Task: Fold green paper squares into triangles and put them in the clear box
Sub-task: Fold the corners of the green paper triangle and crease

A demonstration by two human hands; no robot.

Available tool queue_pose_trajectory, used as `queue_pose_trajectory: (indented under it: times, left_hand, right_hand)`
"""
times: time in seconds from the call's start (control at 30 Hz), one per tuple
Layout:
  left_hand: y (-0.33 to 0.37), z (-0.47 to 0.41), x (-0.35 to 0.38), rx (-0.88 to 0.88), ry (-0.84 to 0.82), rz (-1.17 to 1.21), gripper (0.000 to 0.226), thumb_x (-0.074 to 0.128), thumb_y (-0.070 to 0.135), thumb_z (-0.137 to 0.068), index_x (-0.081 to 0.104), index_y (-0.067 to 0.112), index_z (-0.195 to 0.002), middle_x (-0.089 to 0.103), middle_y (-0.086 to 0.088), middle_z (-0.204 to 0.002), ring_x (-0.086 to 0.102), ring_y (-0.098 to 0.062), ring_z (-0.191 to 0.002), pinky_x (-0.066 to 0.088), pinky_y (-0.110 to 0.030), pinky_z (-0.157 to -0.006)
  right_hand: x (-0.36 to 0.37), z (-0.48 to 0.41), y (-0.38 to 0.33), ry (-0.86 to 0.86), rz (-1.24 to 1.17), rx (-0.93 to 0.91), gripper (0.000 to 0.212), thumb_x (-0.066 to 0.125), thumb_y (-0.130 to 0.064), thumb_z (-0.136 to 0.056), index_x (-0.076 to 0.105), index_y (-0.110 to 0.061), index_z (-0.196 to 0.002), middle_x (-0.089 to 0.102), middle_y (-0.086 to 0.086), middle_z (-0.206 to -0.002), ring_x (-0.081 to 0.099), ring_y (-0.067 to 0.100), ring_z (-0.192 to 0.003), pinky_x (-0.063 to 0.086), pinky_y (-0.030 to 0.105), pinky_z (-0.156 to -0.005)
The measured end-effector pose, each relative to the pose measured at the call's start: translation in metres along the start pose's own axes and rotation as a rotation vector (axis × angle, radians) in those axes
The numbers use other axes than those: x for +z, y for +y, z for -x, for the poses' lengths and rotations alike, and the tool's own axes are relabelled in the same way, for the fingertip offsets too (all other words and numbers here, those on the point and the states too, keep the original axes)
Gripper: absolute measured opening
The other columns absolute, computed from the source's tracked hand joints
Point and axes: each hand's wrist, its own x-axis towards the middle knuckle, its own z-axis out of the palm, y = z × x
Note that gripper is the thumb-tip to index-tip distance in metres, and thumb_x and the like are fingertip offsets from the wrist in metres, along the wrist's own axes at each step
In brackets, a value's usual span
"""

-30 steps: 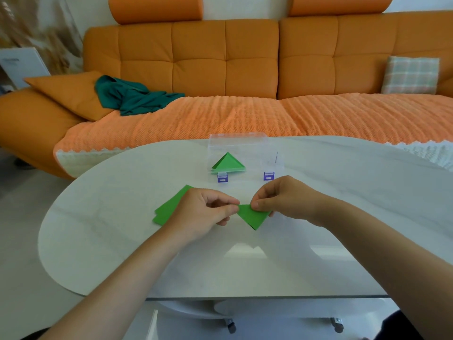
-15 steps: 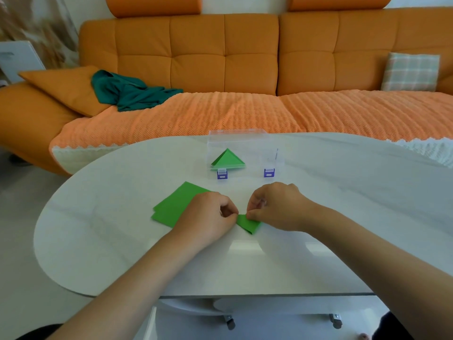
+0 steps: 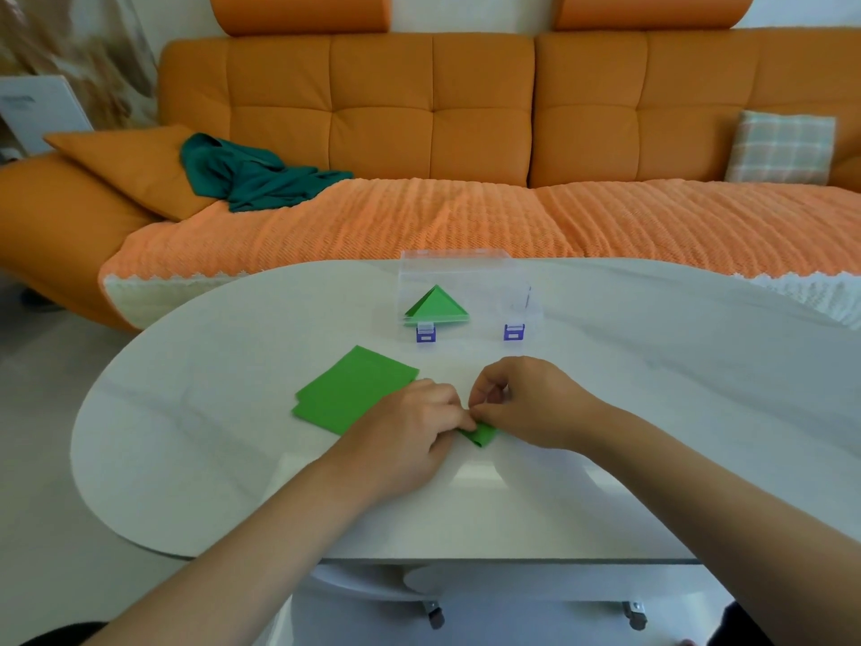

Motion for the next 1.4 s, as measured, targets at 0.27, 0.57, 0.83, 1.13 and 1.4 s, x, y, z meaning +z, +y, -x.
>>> queue_pose_trajectory:
  times: [0.27, 0.57, 0.83, 1.13, 1.4]
  left_hand:
    - [0.016, 0.009, -0.004, 0.001, -0.097, -0.122, 0.045, 0.041, 0.029, -0.085, 0.06, 0.031, -0.125, 0.048, 0.007, -0.095, 0.042, -0.013, -0.091, 0.028, -0.018, -0.079]
    - [0.018, 0.01, -0.005, -0.011, -0.141, -0.132, 0.048, 0.045, 0.042, -0.084, 0.054, 0.037, -0.131, 0.043, 0.011, -0.101, 0.04, -0.011, -0.1, 0.037, -0.024, -0.086]
    - [0.017, 0.01, -0.005, -0.025, -0.151, -0.123, 0.05, 0.046, 0.045, -0.083, 0.055, 0.038, -0.131, 0.042, 0.012, -0.103, 0.039, -0.011, -0.103, 0.043, -0.03, -0.088]
    - [0.018, 0.01, -0.005, -0.032, -0.146, -0.122, 0.048, 0.047, 0.046, -0.083, 0.055, 0.039, -0.13, 0.041, 0.013, -0.103, 0.039, -0.01, -0.103, 0.045, -0.032, -0.089]
    - [0.024, 0.008, -0.001, -0.069, -0.137, -0.138, 0.048, 0.046, 0.059, -0.086, 0.051, 0.043, -0.131, 0.036, 0.014, -0.101, 0.035, -0.009, -0.1, 0.041, -0.027, -0.087]
  right_hand:
    - [-0.015, 0.004, 0.012, -0.092, -0.109, 0.029, 0.02, 0.08, -0.036, -0.077, 0.071, -0.038, -0.095, 0.064, -0.011, -0.098, 0.054, 0.001, -0.071, 0.04, 0.012, -0.067]
    - [-0.019, 0.004, 0.01, -0.12, -0.075, 0.079, 0.03, 0.082, -0.031, -0.075, 0.071, -0.036, -0.102, 0.062, -0.007, -0.102, 0.056, 0.006, -0.08, 0.049, 0.018, -0.073]
    - [-0.022, -0.002, 0.009, -0.125, -0.135, 0.148, 0.027, 0.084, -0.022, -0.073, 0.074, -0.032, -0.095, 0.059, -0.008, -0.087, 0.054, 0.006, -0.075, 0.042, 0.017, -0.066]
    - [-0.032, -0.005, 0.023, -0.054, -0.272, 0.25, 0.027, 0.071, -0.004, -0.076, 0.078, -0.031, -0.077, 0.068, -0.007, -0.076, 0.06, 0.009, -0.069, 0.054, 0.019, -0.073]
    - [-0.026, -0.001, 0.019, -0.041, -0.245, 0.221, 0.016, 0.072, -0.016, -0.08, 0.076, -0.03, -0.087, 0.061, -0.009, -0.075, 0.055, 0.007, -0.068, 0.042, 0.015, -0.062]
